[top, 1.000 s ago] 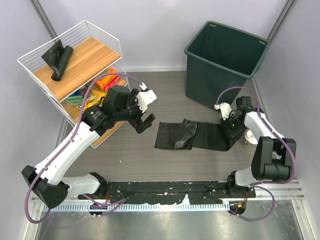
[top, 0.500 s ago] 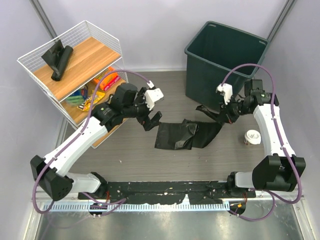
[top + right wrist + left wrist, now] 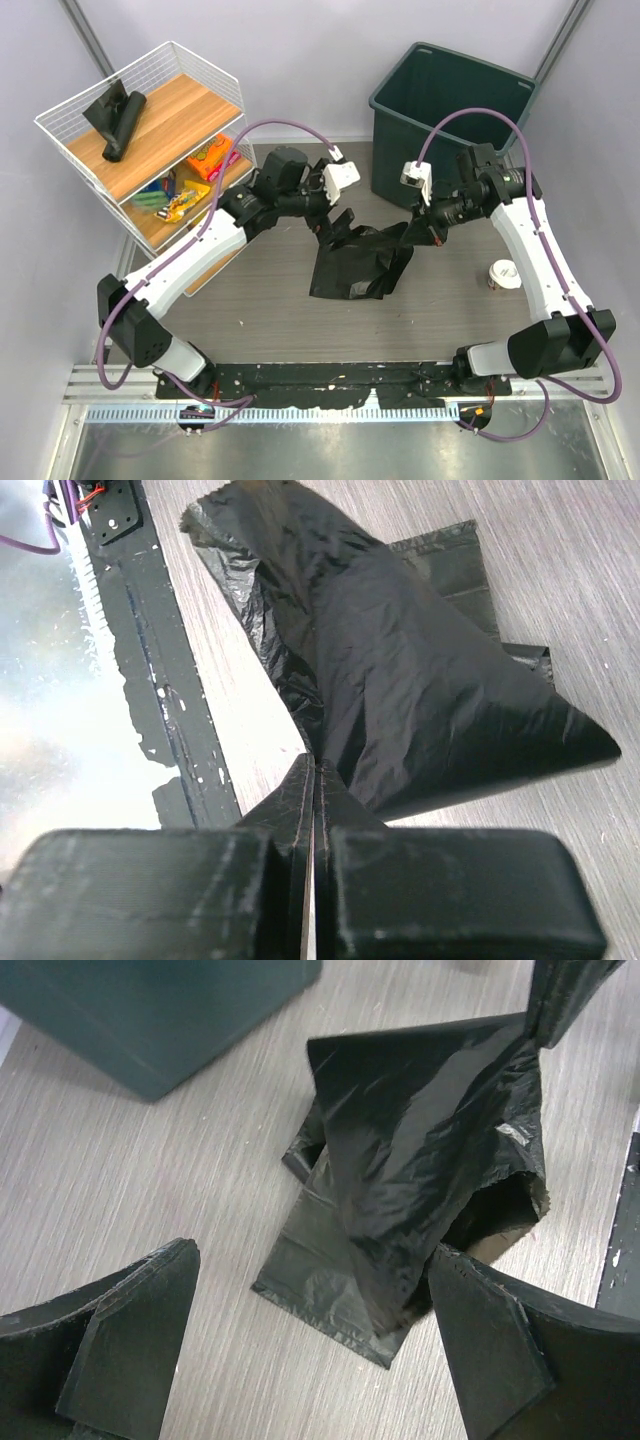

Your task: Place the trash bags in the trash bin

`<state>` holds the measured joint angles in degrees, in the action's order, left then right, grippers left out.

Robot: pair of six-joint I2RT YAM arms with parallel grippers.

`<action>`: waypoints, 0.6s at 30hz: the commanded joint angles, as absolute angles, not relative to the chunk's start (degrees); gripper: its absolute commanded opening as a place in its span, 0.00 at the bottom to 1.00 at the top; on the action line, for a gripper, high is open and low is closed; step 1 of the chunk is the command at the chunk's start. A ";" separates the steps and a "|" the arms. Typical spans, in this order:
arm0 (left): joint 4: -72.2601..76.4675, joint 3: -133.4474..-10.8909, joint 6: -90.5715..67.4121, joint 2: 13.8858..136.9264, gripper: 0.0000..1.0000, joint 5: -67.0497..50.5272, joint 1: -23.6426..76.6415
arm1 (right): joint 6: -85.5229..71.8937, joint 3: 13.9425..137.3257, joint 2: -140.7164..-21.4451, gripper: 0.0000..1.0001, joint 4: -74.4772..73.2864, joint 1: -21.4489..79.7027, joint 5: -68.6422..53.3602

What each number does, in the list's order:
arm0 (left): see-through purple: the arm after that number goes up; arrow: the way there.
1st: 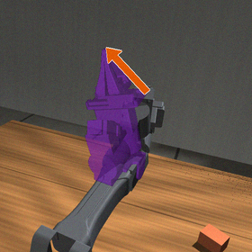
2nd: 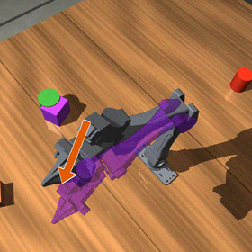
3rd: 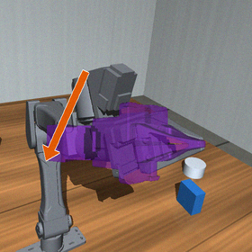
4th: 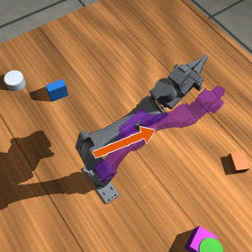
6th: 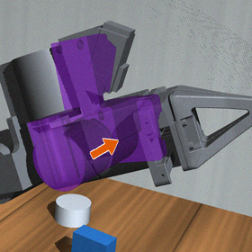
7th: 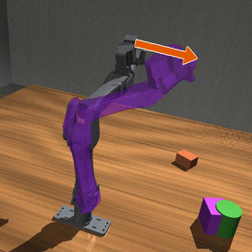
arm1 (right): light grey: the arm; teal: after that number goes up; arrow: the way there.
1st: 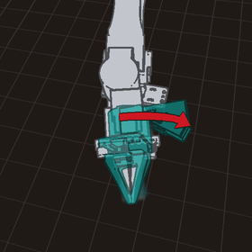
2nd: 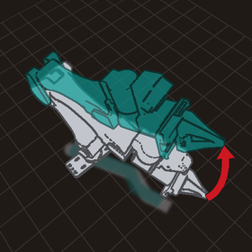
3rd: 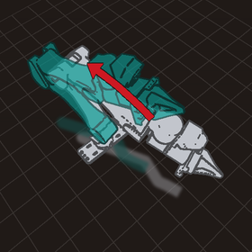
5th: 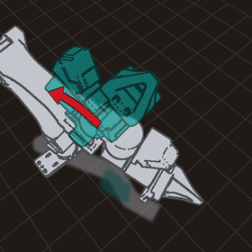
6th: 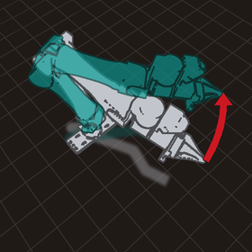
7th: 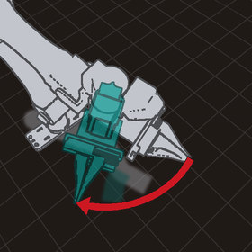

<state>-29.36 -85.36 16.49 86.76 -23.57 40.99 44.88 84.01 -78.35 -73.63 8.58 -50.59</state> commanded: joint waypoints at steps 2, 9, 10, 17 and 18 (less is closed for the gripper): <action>-28.47 -86.31 21.79 87.27 1.00 -31.10 42.01 | 47.11 86.92 -79.01 0.01 -77.96 8.79 -53.53; -32.43 -87.36 22.50 90.61 1.00 -41.56 42.54 | 48.16 86.57 -79.54 0.01 -78.31 8.79 -53.00; -32.87 -87.54 22.50 90.88 1.00 -41.57 42.80 | 48.16 86.57 -79.72 0.01 -78.14 8.70 -52.74; -37.17 -87.01 27.33 88.16 1.00 -39.81 42.80 | 48.52 86.40 -80.24 0.01 -78.22 8.79 -51.15; -37.09 -86.58 27.59 87.89 1.00 -39.99 42.80 | 48.60 86.22 -80.24 0.02 -78.31 8.79 -51.24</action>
<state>-35.11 -85.36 23.99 91.31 -38.39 42.63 47.53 84.84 -80.31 -76.82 8.58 -51.11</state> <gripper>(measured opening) 0.994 0.028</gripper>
